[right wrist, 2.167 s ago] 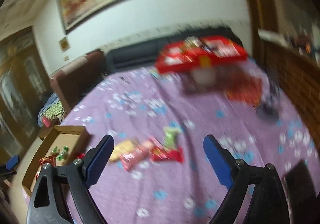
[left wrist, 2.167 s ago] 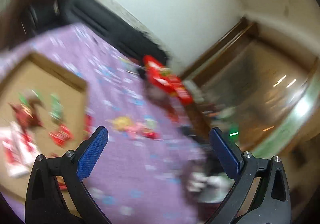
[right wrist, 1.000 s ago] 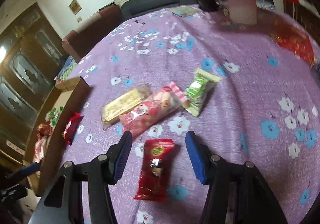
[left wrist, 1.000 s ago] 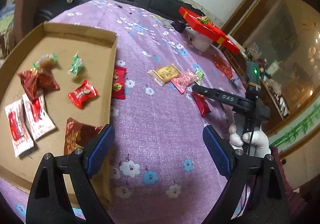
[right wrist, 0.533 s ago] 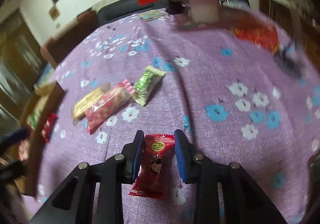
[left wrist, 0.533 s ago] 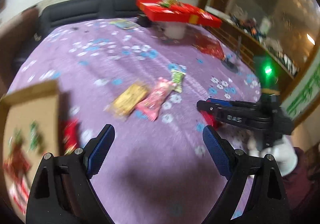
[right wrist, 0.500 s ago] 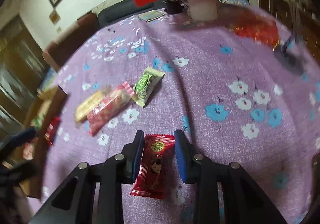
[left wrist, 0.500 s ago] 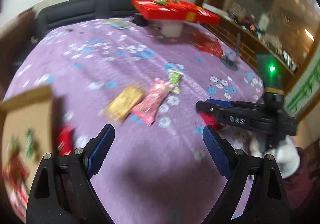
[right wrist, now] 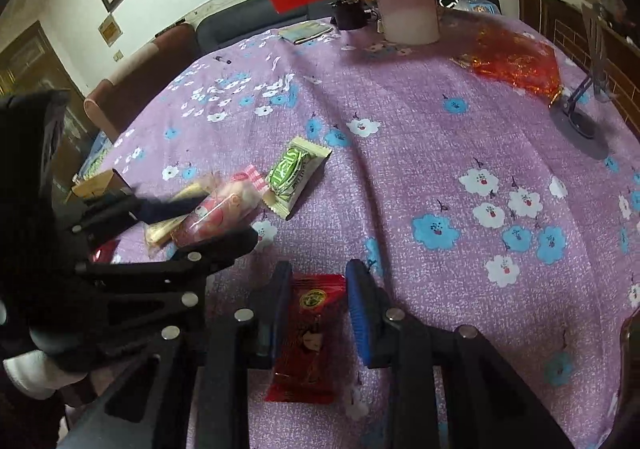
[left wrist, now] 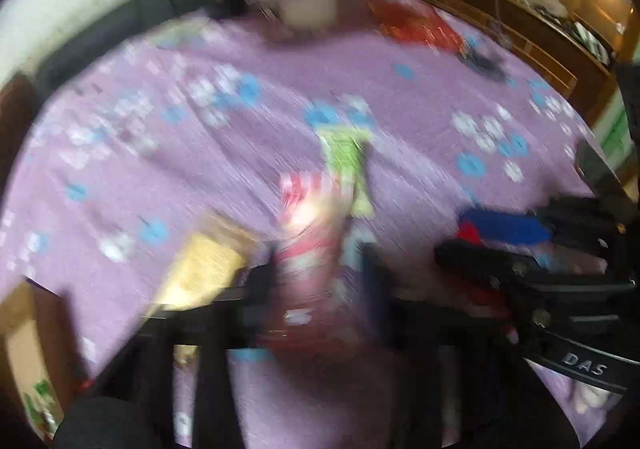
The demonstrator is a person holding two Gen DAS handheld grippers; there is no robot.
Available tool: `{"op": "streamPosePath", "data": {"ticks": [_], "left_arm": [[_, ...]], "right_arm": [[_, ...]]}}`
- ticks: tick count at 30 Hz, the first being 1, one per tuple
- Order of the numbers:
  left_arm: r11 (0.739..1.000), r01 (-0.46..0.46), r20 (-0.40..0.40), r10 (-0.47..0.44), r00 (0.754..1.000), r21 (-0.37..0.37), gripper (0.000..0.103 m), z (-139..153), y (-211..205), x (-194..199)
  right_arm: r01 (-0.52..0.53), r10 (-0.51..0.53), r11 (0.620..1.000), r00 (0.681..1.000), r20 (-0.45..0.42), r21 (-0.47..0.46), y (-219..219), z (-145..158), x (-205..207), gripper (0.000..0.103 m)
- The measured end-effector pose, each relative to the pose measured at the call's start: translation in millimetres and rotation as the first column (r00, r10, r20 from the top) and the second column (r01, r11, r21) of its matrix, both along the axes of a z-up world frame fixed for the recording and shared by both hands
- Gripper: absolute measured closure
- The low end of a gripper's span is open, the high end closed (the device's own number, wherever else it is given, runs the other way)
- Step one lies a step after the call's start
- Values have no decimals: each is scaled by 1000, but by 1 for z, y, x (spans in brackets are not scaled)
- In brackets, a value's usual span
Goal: Organize snacks
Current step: 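Grasp the pink My Melody candy bag with the left tool, then carry the pink bag to the box with the left tool while the right tool carries the red packet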
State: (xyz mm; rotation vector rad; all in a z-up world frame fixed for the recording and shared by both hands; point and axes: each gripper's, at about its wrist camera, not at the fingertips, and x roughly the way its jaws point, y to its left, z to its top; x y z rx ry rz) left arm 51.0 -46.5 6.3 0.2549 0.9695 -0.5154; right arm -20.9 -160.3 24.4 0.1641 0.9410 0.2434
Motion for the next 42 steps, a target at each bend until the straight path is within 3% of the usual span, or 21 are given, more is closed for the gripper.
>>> {"op": "streamPosePath", "data": {"ticks": [4, 10, 17, 20, 25, 28, 31, 36, 42], "left_arm": [[1000, -8, 8, 8, 1000, 18, 80, 0, 4, -16], [996, -83, -10, 82, 997, -43, 80, 8, 35, -54], [966, -169, -27, 167, 986, -194, 80, 21, 73, -109], [948, -191, -36, 188, 982, -254, 80, 26, 82, -123], [939, -245, -56, 239, 969, -243, 80, 22, 94, -133], [936, -272, -91, 258, 962, -225, 80, 11, 98, -133], [935, -282, -116, 262, 958, -216, 80, 2, 98, -134], [946, -264, -90, 251, 964, -190, 79, 2, 89, -134], [951, -261, -64, 253, 965, -169, 65, 2, 80, -132]], "right_arm": [[-6, 6, 999, 1000, 10, -43, 5, 0, -3, 81], [-17, 17, 1000, 1000, 7, -20, 3, -1, -4, 83], [-109, 116, 975, 993, -26, 194, 4, -4, -4, 86], [-114, 114, 971, 993, 8, 208, 3, 1, -9, 86], [-158, 156, 976, 987, 25, 152, 17, 0, -12, 83], [-171, 171, 985, 985, 26, 32, 30, -1, -16, 62], [-190, 191, 981, 981, 34, -39, 36, 0, -27, 52], [-194, 198, 976, 979, 37, -96, 35, -1, -40, 52], [-229, 242, 953, 969, 45, -200, 50, -2, -49, 49]]}}
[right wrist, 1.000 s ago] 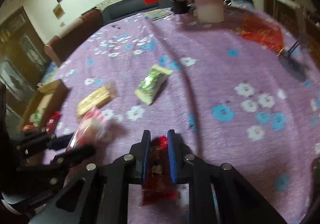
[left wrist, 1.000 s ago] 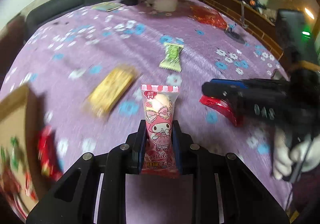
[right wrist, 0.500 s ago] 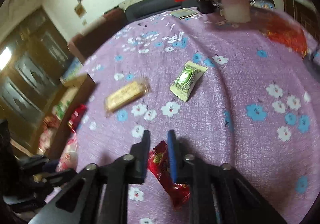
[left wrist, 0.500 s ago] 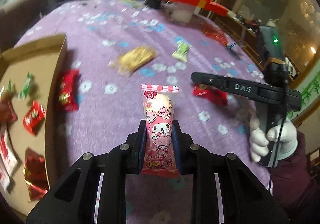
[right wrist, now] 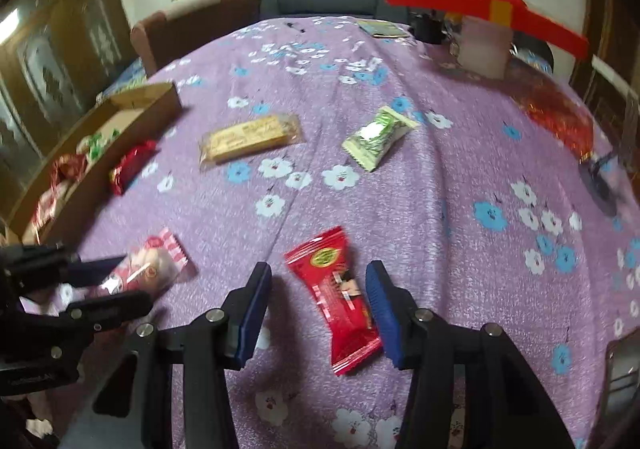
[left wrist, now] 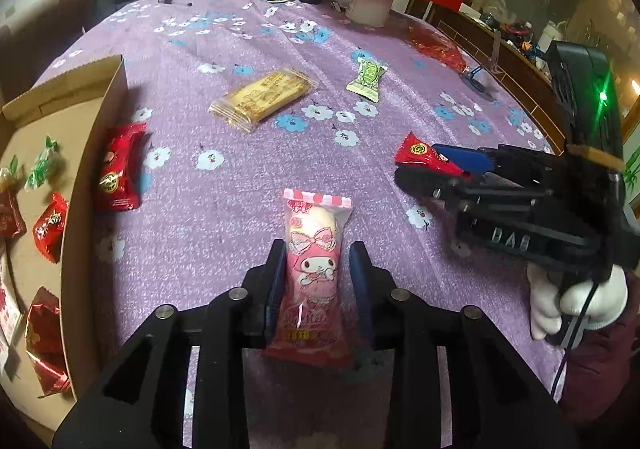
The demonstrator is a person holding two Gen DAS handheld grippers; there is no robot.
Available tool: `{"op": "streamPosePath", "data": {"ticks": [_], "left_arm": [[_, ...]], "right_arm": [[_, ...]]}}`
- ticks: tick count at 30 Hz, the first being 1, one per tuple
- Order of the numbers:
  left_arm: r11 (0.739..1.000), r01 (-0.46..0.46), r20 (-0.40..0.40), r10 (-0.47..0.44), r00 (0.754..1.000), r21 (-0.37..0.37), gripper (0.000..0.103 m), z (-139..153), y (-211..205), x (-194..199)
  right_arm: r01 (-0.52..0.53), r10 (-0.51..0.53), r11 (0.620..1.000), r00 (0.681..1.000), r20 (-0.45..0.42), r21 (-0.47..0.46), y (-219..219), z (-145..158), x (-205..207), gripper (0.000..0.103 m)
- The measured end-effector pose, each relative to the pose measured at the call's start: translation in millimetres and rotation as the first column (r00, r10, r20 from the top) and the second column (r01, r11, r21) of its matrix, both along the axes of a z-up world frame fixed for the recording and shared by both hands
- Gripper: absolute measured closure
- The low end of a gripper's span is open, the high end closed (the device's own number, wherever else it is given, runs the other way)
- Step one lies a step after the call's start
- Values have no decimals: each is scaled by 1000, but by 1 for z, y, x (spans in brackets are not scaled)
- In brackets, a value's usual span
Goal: Organize snacks
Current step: 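Carry the pink bag to the box with the left tool while the right tool carries the red packet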
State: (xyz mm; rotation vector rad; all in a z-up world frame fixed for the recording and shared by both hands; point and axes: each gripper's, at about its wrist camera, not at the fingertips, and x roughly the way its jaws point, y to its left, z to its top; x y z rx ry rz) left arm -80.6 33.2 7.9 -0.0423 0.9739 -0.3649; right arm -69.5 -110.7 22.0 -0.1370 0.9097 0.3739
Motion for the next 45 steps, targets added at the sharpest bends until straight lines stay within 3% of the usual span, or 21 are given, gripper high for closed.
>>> {"op": "streamPosePath", "data": {"ticks": [3, 8, 11, 13, 14, 15, 20, 25, 31, 37, 45], "left_arm": [[1000, 22, 2, -22, 1000, -13, 48, 0, -5, -1], [996, 30, 24, -32, 999, 81, 47, -1, -19, -3], [992, 26, 34, -31, 999, 123, 51, -2, -23, -5], [988, 11, 46, -18, 999, 154, 66, -2, -25, -6], [989, 18, 47, -25, 999, 144, 77, -2, -24, -6], [992, 24, 44, -29, 999, 123, 80, -1, -22, -5], [999, -15, 58, 12, 998, 43, 80, 5, -1, -14], [998, -58, 103, 57, 993, 4, 80, 21, 23, -36], [993, -116, 168, 120, 978, -36, 80, 44, 54, -59], [984, -167, 216, 175, 961, -56, 80, 59, 81, -76], [956, -293, 303, 280, 911, -3, 80, 77, 130, -90]], "right_arm": [[-13, 14, 999, 1000, 17, -45, 8, -1, -4, 50], [0, 1, 999, 1000, 21, -48, 7, -1, -4, 52], [12, -10, 998, 1000, 28, -56, 7, -1, -5, 58], [19, -18, 999, 999, 28, -51, 5, 0, -5, 66], [28, -26, 998, 999, 28, -50, 4, 0, -5, 77], [36, -34, 998, 999, 29, -52, 3, 0, -6, 81], [48, -46, 995, 999, 27, -84, 4, 4, -21, 82], [51, -49, 998, 998, 50, -43, 8, 21, -37, 82], [-22, 25, 999, 997, 79, -39, 42, 40, -55, 82], [-97, 101, 995, 989, 106, -36, 80, 57, -67, 82], [-169, 171, 985, 978, 121, -25, 128, 70, -65, 82]]}}
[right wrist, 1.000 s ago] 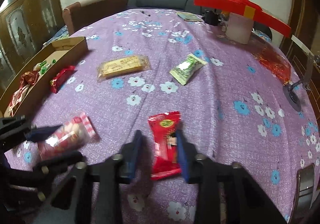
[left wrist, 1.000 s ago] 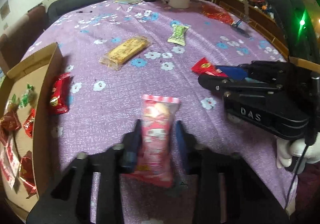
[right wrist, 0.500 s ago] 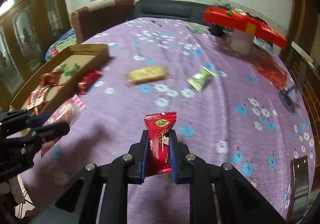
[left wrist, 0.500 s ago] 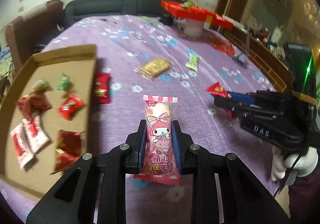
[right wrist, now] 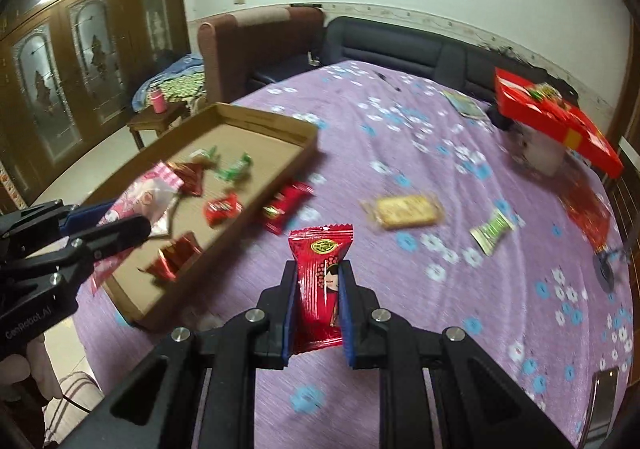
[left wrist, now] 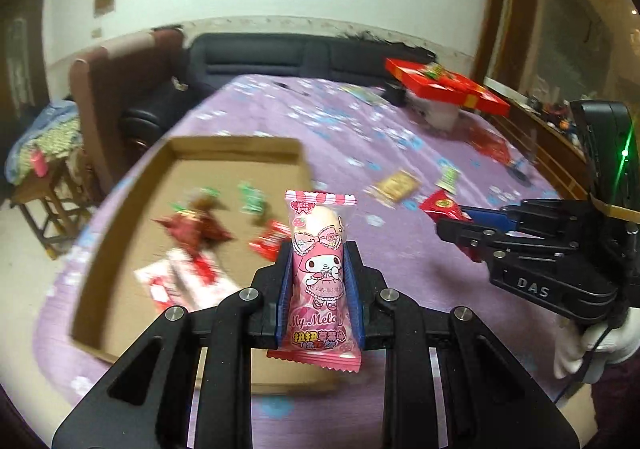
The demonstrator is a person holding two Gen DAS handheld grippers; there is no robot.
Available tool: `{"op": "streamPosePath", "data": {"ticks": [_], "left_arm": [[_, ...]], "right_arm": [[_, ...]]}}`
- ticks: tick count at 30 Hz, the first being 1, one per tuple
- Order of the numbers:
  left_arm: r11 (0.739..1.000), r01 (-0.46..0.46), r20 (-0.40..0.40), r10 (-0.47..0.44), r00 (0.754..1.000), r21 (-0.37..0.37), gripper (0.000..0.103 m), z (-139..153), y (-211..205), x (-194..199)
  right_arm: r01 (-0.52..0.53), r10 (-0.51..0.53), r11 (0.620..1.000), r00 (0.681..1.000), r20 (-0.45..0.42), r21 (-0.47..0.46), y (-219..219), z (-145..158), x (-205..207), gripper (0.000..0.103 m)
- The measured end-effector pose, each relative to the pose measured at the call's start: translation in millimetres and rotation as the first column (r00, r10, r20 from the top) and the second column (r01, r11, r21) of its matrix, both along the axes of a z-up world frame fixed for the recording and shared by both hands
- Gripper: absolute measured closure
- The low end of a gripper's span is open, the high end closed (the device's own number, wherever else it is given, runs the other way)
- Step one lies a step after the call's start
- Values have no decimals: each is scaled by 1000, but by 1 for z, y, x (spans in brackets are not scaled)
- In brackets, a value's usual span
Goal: Organize snacks
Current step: 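Carry the pink bag to the box with the left tool while the right tool carries the red packet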
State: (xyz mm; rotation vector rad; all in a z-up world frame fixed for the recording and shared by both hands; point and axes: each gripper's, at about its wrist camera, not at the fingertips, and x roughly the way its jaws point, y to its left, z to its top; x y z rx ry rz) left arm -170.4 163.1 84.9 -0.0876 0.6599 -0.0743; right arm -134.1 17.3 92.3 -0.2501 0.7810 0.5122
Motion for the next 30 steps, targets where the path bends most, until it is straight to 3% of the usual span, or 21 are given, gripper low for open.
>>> {"op": "streamPosePath", "data": {"ticks": [7, 17, 30], "left_arm": [[996, -76, 6, 75, 997, 55, 80, 1, 37, 3], [991, -69, 3, 70, 998, 119, 80, 9, 63, 26], [985, -60, -54, 69, 996, 160, 80, -5, 80, 62]], "right_arm": [[-57, 57, 998, 998, -3, -5, 39, 5, 7, 82], [-90, 90, 996, 996, -9, -23, 76, 9, 18, 82], [-106, 105, 994, 993, -63, -9, 113, -3, 47, 82]]}}
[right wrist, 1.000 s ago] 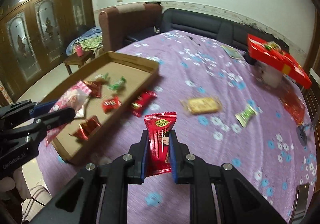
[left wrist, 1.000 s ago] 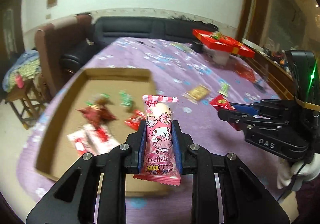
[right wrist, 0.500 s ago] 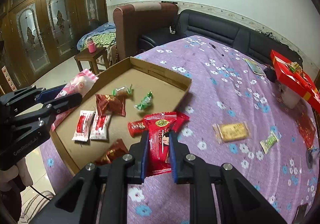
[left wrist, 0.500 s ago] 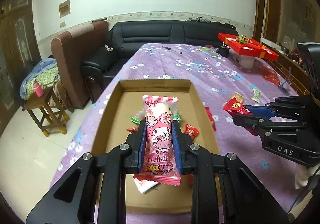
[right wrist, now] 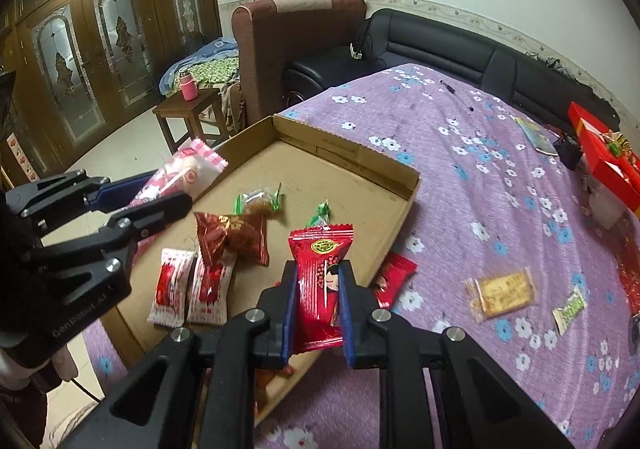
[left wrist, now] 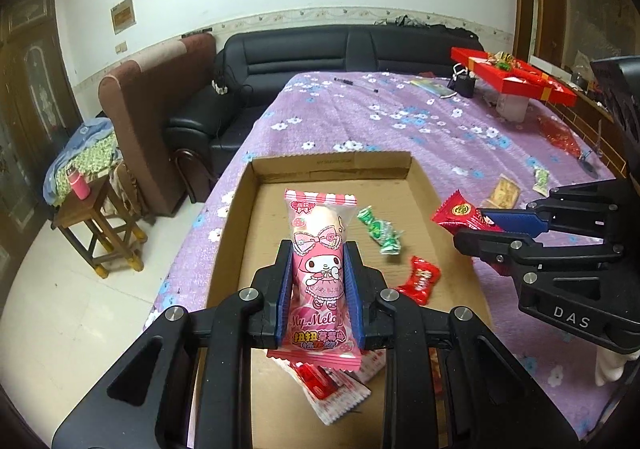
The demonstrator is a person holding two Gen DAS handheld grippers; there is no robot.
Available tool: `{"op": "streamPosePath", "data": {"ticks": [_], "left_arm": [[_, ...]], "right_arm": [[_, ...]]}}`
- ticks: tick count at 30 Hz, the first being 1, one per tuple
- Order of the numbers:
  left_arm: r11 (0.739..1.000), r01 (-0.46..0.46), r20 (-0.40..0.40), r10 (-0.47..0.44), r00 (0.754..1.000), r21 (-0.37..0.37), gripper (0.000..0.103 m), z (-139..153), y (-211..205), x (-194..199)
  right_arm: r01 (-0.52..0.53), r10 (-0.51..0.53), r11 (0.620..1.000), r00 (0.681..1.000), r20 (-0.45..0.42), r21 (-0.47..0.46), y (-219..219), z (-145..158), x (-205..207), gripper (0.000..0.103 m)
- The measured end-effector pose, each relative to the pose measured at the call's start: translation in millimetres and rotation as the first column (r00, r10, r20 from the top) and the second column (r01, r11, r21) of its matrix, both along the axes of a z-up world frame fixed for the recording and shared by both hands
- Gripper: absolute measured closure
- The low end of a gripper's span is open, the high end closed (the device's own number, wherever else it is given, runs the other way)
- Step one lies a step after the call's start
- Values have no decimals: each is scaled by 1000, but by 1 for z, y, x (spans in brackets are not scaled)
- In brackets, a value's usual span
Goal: Organize snacks
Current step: 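Carry the pink bag to the box with the left tool while the right tool carries the red packet, then release the pink bag into the box with the left tool while the right tool drops the red packet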
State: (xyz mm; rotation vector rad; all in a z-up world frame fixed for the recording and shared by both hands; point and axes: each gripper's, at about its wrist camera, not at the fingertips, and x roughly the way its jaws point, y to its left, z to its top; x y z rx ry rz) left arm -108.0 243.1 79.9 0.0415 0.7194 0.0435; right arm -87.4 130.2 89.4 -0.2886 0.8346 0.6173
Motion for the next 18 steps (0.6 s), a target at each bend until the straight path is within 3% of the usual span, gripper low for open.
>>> {"op": "streamPosePath", "data": {"ticks": [18], "left_arm": [[998, -14, -116, 7, 993, -57, 80, -24, 35, 59]], "right_arm": [[31, -25, 999, 991, -133, 40, 38, -22, 70, 82]]}}
